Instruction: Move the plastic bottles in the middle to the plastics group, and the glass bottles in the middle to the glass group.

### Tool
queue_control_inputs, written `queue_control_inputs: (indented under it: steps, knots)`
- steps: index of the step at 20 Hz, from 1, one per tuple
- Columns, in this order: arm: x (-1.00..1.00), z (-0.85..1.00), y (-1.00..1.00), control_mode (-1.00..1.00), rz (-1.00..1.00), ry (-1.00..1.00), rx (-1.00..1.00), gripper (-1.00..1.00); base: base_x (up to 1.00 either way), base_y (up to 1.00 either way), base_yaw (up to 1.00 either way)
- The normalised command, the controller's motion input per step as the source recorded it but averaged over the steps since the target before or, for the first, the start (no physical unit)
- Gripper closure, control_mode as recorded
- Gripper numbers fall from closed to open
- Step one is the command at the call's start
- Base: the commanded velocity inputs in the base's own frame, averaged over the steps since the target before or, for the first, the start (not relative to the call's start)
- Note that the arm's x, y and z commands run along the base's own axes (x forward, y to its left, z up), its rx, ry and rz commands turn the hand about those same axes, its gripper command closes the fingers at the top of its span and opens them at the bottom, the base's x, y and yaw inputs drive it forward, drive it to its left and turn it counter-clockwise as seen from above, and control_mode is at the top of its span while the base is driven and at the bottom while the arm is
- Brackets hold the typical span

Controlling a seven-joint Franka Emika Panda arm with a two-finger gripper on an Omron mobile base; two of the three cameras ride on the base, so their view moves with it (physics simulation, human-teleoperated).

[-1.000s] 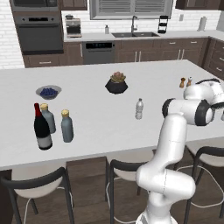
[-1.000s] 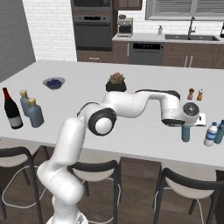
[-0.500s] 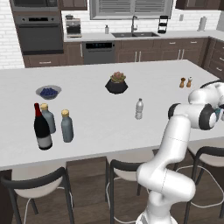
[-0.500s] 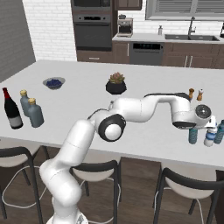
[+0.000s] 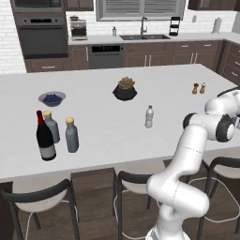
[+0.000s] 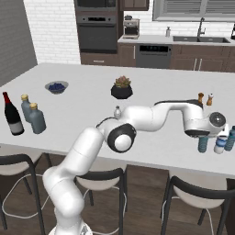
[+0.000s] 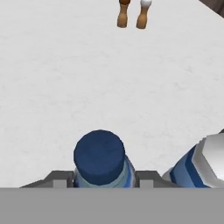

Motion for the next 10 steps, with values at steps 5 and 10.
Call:
queue_control_inputs:
  steps: [5, 10]
  knots:
    - [0.0, -0.01, 0.0, -1.0, 0.0, -0.01, 0.0, -1.0, 0.0, 0.0, 0.0]
    - [0.0, 0.0, 0.0, -1.0, 0.0, 0.0, 0.0, -1.0, 0.0, 0.0, 0.0]
